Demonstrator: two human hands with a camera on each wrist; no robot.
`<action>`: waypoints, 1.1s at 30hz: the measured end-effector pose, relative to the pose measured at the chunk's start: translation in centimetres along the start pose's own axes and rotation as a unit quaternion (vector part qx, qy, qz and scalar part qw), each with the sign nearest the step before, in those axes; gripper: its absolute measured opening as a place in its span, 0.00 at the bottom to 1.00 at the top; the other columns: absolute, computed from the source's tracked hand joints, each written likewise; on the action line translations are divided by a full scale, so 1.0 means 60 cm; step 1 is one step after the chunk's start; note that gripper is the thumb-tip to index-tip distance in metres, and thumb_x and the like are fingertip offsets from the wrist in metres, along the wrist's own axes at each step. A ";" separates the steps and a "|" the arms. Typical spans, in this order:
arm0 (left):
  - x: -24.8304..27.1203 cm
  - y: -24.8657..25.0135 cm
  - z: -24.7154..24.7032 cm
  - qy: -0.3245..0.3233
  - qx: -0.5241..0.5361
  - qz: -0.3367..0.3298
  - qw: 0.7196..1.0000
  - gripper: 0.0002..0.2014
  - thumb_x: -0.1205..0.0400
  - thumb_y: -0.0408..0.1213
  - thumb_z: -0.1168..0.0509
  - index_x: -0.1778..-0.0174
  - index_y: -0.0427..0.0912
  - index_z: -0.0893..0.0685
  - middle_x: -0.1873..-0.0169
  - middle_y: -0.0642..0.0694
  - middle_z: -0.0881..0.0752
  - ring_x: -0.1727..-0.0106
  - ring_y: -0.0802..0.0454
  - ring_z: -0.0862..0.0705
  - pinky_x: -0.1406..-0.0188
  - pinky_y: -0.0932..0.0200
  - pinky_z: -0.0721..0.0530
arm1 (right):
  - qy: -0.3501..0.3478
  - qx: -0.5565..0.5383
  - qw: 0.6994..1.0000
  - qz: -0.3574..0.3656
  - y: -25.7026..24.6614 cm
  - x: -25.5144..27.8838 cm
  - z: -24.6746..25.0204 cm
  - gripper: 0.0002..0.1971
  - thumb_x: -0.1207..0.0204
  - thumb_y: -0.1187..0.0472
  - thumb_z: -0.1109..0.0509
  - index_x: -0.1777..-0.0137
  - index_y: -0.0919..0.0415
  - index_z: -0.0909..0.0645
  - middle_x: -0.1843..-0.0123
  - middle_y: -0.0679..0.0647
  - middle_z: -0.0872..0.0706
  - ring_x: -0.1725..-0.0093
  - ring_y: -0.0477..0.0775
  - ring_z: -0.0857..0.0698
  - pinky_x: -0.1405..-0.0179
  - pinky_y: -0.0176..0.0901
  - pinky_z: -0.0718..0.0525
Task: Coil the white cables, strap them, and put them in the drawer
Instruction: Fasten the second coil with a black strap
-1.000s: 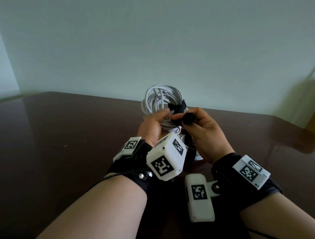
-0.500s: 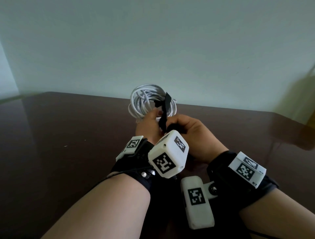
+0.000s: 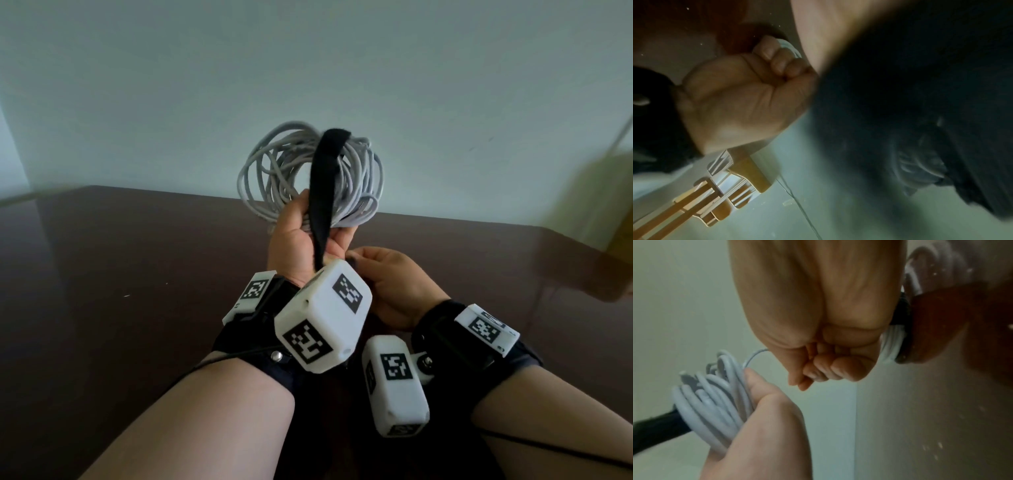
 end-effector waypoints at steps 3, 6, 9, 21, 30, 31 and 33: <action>0.007 -0.002 0.016 0.060 -0.021 -0.011 0.998 0.21 0.15 0.40 0.43 0.32 0.28 0.23 0.45 0.33 0.18 0.37 0.37 0.18 0.46 0.46 0.13 | 0.032 -0.031 0.998 0.046 -0.020 -0.003 0.018 0.21 0.20 0.71 0.39 0.73 0.59 0.17 0.64 0.63 0.27 0.68 0.55 0.30 0.67 0.45 0.27; 0.003 0.001 0.026 0.073 -0.077 -0.024 0.994 0.17 0.16 0.41 0.42 0.43 0.30 0.18 0.54 0.35 0.15 0.55 0.42 0.14 0.59 0.54 0.14 | 0.055 -0.062 0.992 0.096 -0.048 0.006 0.035 0.16 0.20 0.67 0.39 0.69 0.60 0.17 0.68 0.61 0.25 0.72 0.53 0.29 0.74 0.40 0.27; -0.002 0.000 0.041 0.074 -0.077 -0.026 0.994 0.14 0.18 0.43 0.38 0.62 0.37 0.17 0.64 0.37 0.15 0.60 0.41 0.16 0.54 0.48 0.19 | 0.007 -0.049 0.990 0.132 -0.065 0.015 0.024 0.16 0.24 0.46 0.36 0.63 0.57 0.16 0.67 0.53 0.18 0.66 0.53 0.23 0.66 0.44 0.25; -0.004 -0.014 0.060 0.131 -0.119 0.010 0.984 0.12 0.15 0.44 0.41 0.45 0.40 0.19 0.41 0.41 0.15 0.39 0.48 0.16 0.45 0.57 0.20 | 0.035 0.143 0.969 0.200 -0.095 0.051 -0.015 0.12 0.15 0.57 0.42 0.53 0.63 0.21 0.79 0.44 0.29 0.80 0.41 0.32 0.78 0.32 0.31; -0.008 -0.031 0.087 0.173 -0.118 0.021 0.978 0.21 0.21 0.55 0.33 0.44 0.41 0.17 0.56 0.45 0.12 0.55 0.53 0.12 0.51 0.58 0.12 | -0.014 0.132 0.976 0.175 -0.087 0.056 -0.033 0.11 0.17 0.65 0.40 0.62 0.62 0.24 0.75 0.49 0.21 0.77 0.43 0.25 0.75 0.32 0.24; -0.005 -0.042 0.082 0.149 -0.126 0.055 0.979 0.22 0.19 0.57 0.37 0.49 0.39 0.17 0.63 0.44 0.13 0.62 0.53 0.12 0.62 0.61 0.12 | -0.034 0.145 0.977 0.153 -0.077 0.054 -0.039 0.10 0.18 0.65 0.37 0.61 0.62 0.21 0.74 0.49 0.18 0.75 0.45 0.22 0.72 0.35 0.22; -0.003 -0.061 0.071 0.100 -0.109 0.102 0.984 0.26 0.17 0.58 0.43 0.59 0.36 0.17 0.71 0.43 0.16 0.71 0.52 0.14 0.71 0.63 0.15 | -0.036 0.153 0.982 0.109 -0.060 0.047 -0.037 0.08 0.20 0.64 0.33 0.59 0.66 0.17 0.70 0.54 0.16 0.70 0.51 0.20 0.68 0.41 0.21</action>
Point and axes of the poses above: each hand's wrist, its own x-axis away from the middle knuckle, its own z-axis out of the back of the hand, y = z × x, the point moved 9 cm from there along -x, towards the middle knuckle
